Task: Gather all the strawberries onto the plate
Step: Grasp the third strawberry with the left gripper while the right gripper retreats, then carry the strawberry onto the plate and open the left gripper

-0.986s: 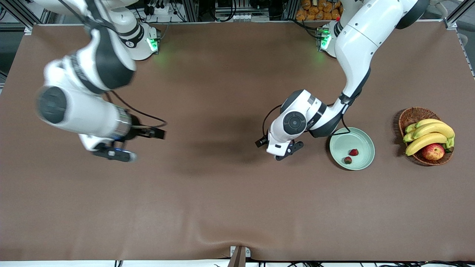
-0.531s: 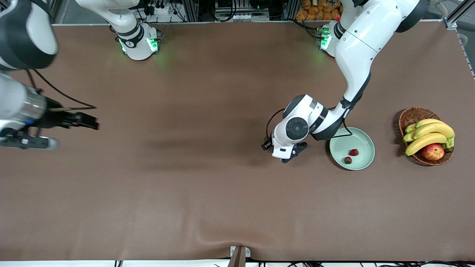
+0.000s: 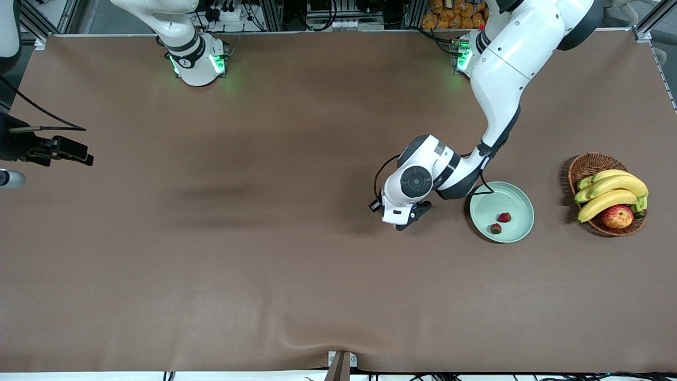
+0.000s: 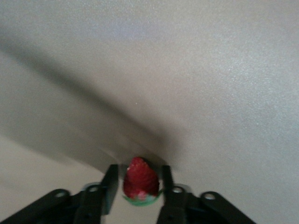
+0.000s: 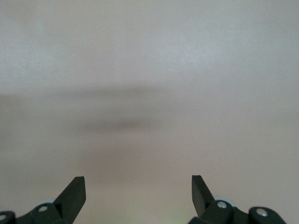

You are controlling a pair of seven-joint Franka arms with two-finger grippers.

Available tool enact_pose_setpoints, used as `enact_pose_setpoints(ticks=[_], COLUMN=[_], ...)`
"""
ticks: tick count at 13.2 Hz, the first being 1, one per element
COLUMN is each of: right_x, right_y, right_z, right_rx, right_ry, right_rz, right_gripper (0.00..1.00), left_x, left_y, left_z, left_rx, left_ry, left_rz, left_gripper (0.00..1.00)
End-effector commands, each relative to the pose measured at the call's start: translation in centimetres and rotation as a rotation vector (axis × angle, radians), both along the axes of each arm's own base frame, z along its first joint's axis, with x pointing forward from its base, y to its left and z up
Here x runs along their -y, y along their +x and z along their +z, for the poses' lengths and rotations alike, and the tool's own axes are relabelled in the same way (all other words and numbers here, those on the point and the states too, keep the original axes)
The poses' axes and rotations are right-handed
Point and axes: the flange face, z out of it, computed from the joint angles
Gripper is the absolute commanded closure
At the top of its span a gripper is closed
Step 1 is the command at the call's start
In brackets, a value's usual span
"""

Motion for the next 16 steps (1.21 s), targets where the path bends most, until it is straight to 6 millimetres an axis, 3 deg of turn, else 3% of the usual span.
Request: enact_pose_setpoints(ticks=[1, 3, 5, 6, 8, 10, 12, 14, 15, 16], right_x=[2.3, 2.8, 2.9, 2.8, 1.9, 2.0, 2.0, 2.2, 2.3, 2.4], right_y=[-1.7, -2.2, -2.2, -2.2, -2.1, -2.2, -2.1, -2.0, -2.0, -1.8], right_z=[0.1, -1.1, -2.2, -2.2, -2.2, -2.3, -2.4, -2.2, -2.3, -2.3], right_rx=[-0.009, -0.032, -0.046, -0.048, -0.051, -0.056, -0.061, -0.058, -0.058, -0.053], right_ry=[-0.012, -0.007, -0.011, -0.025, -0.03, -0.03, -0.031, -0.033, -0.034, -0.035], right_rz=[0.016, 0.036, 0.035, 0.04, 0.056, 0.054, 0.053, 0.051, 0.05, 0.048], right_gripper=[0.0, 0.0, 0.0, 0.0, 0.0, 0.0, 0.0, 0.0, 0.0, 0.0], left_x=[0.3, -1.0, -4.6, -6.8, -14.8, -19.7, -24.5, -27.7, -27.8, -28.0], left_y=[0.6, 1.6, 3.1, 3.8, 5.7, 6.3, 6.2, 6.4, 6.4, 6.5], left_z=[1.2, 4.0, 7.4, 8.9, 10.7, 10.7, 8.2, 5.7, 5.5, 5.7], left_rx=[0.036, 0.066, 0.054, 0.04, -0.023, -0.072, -0.095, -0.106, -0.101, -0.098], left_ry=[0.003, 0.007, 0.049, 0.068, 0.085, 0.078, 0.103, 0.082, 0.073, 0.071], left_rz=[0.001, 0.013, 0.023, -0.015, -0.151, -0.235, -0.348, -0.379, -0.398, -0.406], left_gripper=[1.0, 1.0, 1.0, 1.0, 1.0, 1.0, 1.0, 0.72, 0.48, 0.03])
